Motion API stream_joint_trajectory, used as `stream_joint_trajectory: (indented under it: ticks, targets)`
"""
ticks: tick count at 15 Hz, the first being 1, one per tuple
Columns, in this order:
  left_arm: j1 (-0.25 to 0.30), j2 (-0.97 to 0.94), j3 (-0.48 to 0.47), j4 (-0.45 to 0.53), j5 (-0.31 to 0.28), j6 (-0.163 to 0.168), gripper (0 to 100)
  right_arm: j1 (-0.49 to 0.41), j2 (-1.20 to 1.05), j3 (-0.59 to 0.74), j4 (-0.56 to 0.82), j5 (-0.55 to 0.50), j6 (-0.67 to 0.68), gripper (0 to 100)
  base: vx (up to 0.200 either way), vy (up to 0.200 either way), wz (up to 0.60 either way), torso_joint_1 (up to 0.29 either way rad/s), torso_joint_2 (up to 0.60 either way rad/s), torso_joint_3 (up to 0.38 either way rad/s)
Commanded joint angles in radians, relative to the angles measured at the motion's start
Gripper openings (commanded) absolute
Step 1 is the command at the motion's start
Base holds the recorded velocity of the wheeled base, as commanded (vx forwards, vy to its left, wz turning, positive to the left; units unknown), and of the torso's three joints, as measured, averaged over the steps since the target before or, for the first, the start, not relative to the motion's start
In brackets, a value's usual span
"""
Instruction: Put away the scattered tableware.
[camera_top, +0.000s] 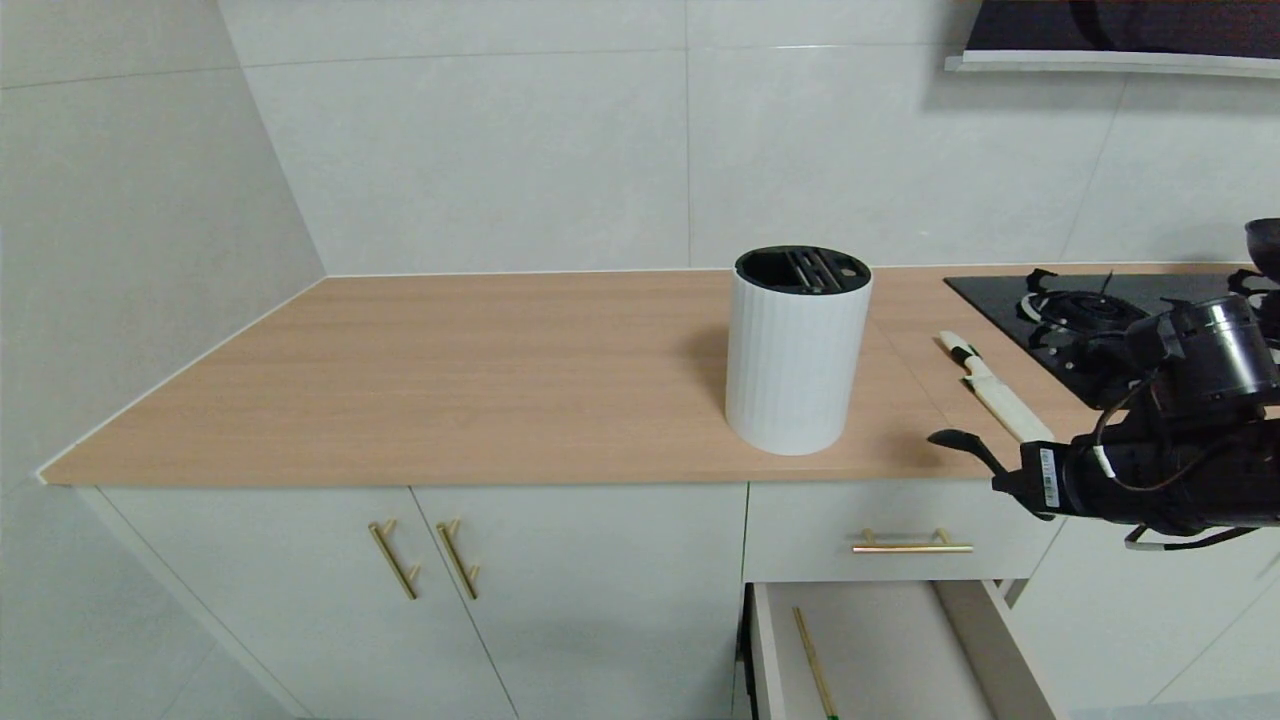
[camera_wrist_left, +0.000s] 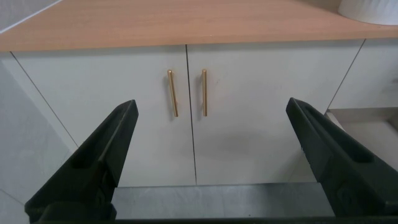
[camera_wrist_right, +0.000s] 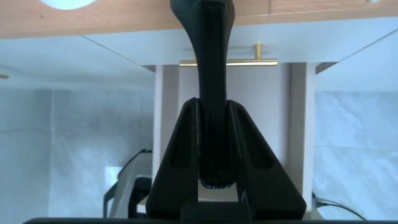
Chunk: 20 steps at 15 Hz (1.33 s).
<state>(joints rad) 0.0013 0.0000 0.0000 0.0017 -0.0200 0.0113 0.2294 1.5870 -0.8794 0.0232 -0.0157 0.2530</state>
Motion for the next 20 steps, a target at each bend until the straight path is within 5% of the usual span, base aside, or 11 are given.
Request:
stream_joint_trajectory:
  ticks: [1,13,20]
  targets:
    - [0.000,0.002,0.000,0.000,0.000,-0.001,100,0.001,-0.001,0.028,-0.011,-0.001,-0.031,0,0.000,0.000,0.00,0.000,0.00,0.000]
    - [0.000,0.002,0.000,0.000,0.000,-0.001,100,0.004,-0.004,0.082,-0.081,-0.003,-0.078,0,0.000,0.000,0.00,-0.135,0.32,0.186]
    - [0.000,0.002,0.000,0.000,0.000,0.001,100,0.169,-0.203,0.177,-0.086,0.017,-0.123,0,0.000,0.000,0.00,-0.179,0.48,0.293]
